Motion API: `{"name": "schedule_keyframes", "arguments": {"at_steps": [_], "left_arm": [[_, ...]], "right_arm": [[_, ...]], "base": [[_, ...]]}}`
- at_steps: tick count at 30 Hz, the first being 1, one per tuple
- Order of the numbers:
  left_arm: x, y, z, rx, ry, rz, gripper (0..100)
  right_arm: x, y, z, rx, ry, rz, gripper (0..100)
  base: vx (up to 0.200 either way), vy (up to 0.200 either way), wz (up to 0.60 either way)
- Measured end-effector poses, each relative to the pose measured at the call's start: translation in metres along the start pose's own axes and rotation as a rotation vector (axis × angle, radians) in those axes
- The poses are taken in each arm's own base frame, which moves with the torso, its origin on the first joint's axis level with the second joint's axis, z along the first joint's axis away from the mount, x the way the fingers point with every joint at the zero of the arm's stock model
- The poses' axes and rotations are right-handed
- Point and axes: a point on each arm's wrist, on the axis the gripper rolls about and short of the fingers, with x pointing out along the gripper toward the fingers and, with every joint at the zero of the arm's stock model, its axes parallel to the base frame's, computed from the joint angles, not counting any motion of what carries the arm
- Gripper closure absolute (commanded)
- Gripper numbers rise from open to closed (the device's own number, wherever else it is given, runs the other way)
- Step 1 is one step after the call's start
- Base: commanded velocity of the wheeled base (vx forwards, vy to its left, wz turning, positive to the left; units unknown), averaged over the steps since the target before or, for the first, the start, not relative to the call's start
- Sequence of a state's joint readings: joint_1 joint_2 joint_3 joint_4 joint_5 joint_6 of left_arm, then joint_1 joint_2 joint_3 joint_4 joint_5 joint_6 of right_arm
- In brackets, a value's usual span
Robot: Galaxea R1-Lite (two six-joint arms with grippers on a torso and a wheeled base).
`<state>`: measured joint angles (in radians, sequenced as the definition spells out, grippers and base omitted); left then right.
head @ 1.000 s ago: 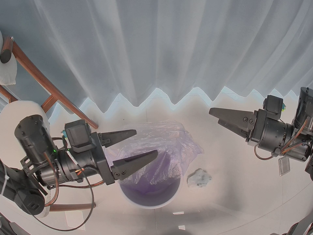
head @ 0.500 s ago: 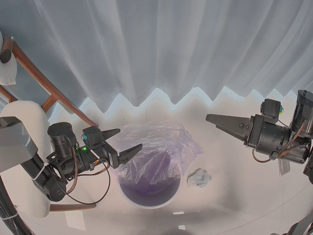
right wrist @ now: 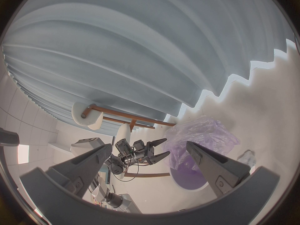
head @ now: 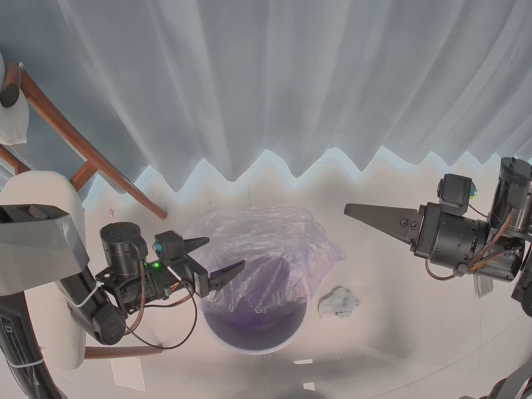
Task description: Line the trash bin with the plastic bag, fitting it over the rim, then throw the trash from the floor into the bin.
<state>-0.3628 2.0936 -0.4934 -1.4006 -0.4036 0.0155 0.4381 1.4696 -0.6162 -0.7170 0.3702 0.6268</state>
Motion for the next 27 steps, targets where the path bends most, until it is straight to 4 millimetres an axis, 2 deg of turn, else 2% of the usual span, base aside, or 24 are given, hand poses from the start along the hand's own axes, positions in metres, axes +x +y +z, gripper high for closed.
{"name": "schedule_keyframes", "arguments": {"at_steps": [10, 11, 17, 27], "left_arm": [[0.008, 0.001, -0.012, 0.001, 0.001, -0.007, 0], [0.009, 0.000, -0.014, 0.000, 0.002, -0.008, 100], [0.007, -0.003, -0.021, -0.018, 0.031, -0.020, 100], [-0.016, -0.025, -0.030, -0.029, 0.088, -0.079, 100]], "right_arm": [[0.002, -0.004, -0.004, -0.023, 0.015, -0.012, 0], [0.002, -0.004, -0.004, -0.024, 0.014, -0.011, 0], [0.002, -0.004, -0.004, -0.025, 0.013, -0.012, 0], [0.002, -0.005, -0.004, -0.023, 0.013, -0.017, 0]], "base": [[0.000, 0.000, 0.00], [0.000, 0.000, 0.00], [0.000, 0.000, 0.00], [0.000, 0.000, 0.00]]}}
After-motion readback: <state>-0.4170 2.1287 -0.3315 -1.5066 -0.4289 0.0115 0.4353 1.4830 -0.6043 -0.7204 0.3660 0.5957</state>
